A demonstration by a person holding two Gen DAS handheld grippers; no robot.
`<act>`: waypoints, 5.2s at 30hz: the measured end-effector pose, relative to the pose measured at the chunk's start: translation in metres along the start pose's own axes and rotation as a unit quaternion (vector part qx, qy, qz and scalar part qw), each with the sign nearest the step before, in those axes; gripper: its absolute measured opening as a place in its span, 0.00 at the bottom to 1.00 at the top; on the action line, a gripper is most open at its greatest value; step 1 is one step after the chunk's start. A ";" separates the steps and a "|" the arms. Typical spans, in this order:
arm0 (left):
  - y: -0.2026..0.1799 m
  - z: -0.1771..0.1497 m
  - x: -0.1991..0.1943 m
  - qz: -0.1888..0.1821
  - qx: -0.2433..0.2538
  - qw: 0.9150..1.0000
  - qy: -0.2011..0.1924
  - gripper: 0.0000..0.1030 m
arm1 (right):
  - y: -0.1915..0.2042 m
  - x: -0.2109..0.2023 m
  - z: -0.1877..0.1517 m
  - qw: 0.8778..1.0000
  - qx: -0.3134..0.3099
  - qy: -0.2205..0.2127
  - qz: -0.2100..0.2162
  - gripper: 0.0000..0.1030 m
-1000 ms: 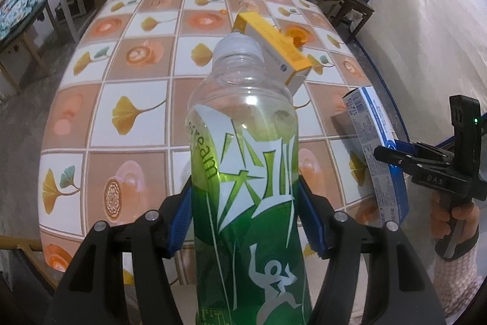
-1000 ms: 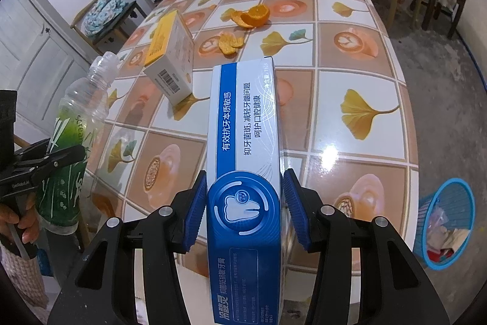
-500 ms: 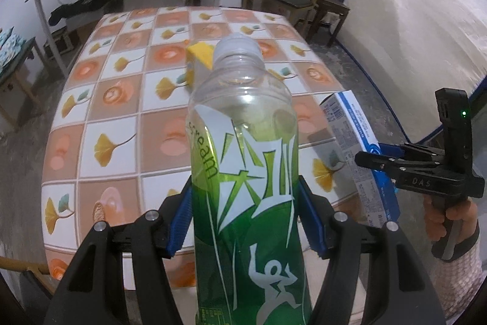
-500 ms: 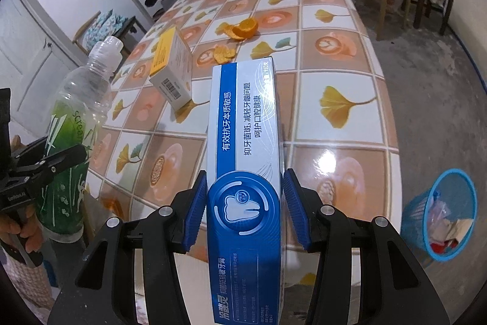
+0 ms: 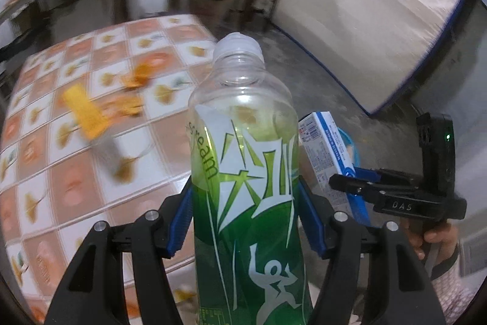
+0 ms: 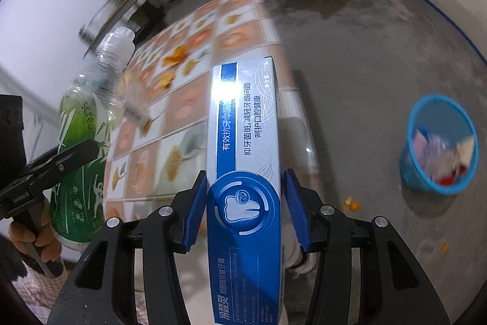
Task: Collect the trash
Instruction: 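Carry the bottle and toothpaste box over the wastebasket and open both tools, then move both tools back toward the table, then grasp the orange peel with the right tool while the left tool grasps the yellow-white medicine box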
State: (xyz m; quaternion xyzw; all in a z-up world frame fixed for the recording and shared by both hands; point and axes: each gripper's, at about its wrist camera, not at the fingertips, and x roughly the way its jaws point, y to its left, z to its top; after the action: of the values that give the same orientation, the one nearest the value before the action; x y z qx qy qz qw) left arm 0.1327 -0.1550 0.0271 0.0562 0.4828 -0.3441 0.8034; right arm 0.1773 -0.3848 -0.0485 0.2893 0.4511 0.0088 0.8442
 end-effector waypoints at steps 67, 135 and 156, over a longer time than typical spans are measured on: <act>-0.034 0.037 0.059 -0.071 0.005 0.997 -0.037 0.88 | -0.249 -0.072 -0.067 0.946 0.295 -0.122 -0.052 0.73; 0.242 -0.095 -0.016 0.035 -0.248 0.957 -0.145 0.59 | 0.210 0.208 0.115 0.963 -0.260 0.055 -0.052 0.13; 0.244 -0.097 -0.018 0.033 -0.250 0.956 -0.148 0.59 | 0.227 0.160 0.159 0.969 -0.242 -0.037 -0.030 0.01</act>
State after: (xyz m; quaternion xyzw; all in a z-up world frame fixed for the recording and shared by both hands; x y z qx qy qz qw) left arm 0.2045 0.0798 -0.0681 -0.1820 0.4268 -0.1902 0.8652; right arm 0.4502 -0.2278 0.0112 0.0625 0.4127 0.0816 0.9050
